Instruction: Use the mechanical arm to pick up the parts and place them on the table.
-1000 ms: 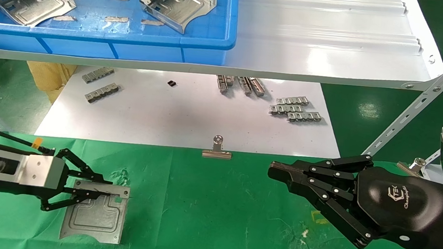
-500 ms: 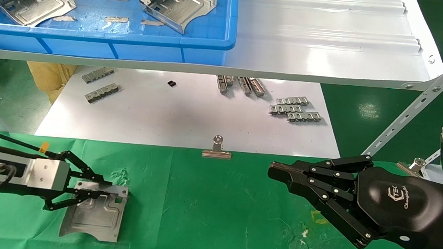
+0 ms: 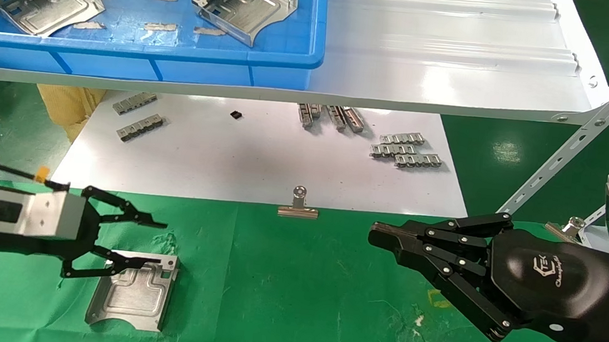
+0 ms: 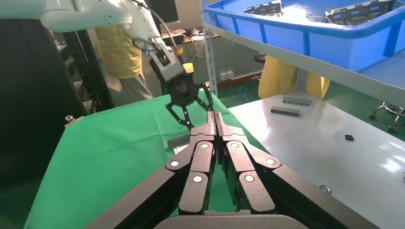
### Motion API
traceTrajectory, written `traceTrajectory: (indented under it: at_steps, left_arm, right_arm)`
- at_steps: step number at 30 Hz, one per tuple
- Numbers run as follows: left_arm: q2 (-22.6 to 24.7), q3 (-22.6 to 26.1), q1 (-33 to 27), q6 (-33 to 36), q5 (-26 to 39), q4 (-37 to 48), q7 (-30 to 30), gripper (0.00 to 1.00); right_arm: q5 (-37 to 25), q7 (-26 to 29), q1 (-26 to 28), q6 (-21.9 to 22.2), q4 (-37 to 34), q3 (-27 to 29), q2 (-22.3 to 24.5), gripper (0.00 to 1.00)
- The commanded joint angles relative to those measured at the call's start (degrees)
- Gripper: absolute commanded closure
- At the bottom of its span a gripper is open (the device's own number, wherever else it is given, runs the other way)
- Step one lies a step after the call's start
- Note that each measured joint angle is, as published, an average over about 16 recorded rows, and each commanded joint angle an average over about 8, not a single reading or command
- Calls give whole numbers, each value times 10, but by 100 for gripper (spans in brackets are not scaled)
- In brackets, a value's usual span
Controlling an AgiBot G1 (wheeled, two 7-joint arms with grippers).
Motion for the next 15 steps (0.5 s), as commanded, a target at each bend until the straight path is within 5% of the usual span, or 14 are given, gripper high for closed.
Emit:
traceTrajectory:
  at_steps: [1,7,15]
  left_arm:
    - [-2,-8,1,19,-23,-3,-17,0]
    - [-14,-23,34,19,-103,-58,-88,0]
    - [-24,-63,67,17,-119,-110,-139,0]
  right_arm:
    - [0,0,0,0,0,0,0,100]
    - [0,0,0,0,0,0,0,95]
    - [0,0,0,0,0,0,0,0]
